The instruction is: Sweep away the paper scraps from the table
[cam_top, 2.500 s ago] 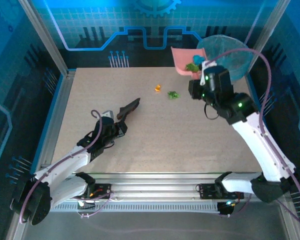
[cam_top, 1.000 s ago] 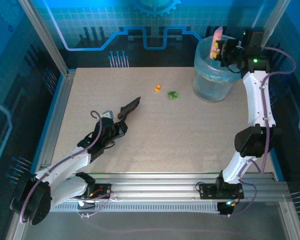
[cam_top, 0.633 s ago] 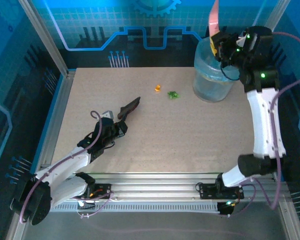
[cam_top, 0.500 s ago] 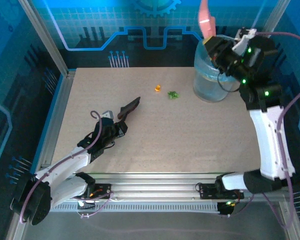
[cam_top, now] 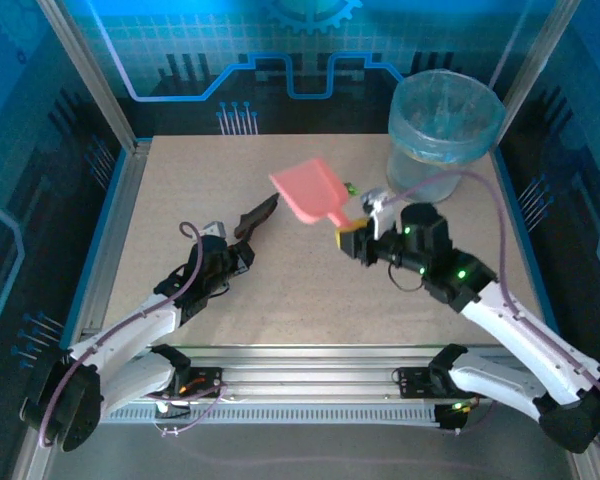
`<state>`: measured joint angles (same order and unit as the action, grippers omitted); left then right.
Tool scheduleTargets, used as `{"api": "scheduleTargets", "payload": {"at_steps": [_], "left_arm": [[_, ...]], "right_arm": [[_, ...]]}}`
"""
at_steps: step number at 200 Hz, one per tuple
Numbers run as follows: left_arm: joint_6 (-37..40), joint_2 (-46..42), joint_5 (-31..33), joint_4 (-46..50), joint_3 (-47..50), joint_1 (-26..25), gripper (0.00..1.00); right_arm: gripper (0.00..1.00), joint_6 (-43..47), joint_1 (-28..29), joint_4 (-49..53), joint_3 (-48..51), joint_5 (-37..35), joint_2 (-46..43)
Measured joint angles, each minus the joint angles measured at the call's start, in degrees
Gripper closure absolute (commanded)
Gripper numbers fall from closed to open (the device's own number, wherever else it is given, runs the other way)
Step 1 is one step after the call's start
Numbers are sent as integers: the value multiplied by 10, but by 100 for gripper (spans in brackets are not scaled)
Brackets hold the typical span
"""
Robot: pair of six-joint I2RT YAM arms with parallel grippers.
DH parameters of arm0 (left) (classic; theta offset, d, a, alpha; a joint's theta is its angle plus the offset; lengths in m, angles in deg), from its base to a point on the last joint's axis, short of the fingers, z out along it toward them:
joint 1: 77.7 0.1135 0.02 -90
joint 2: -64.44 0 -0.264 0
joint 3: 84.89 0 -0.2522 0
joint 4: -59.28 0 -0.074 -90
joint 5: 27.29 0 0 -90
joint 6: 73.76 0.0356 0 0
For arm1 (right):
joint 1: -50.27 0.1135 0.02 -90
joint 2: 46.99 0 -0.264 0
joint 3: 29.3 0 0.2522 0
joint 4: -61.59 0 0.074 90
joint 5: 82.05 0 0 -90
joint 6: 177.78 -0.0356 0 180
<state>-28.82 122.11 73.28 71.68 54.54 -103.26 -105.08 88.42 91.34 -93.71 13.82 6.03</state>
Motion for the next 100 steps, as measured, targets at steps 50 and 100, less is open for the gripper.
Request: {"api": "scheduleTargets", "payload": {"at_steps": [50,100], "left_arm": [[-17,-11,21,17,0,0,100],[-29,-12,36,28,0,0,100]], "right_arm": [[100,22,20,-68,177,-50,-43],[100,19,43,-86,253,-161,-35]]}}
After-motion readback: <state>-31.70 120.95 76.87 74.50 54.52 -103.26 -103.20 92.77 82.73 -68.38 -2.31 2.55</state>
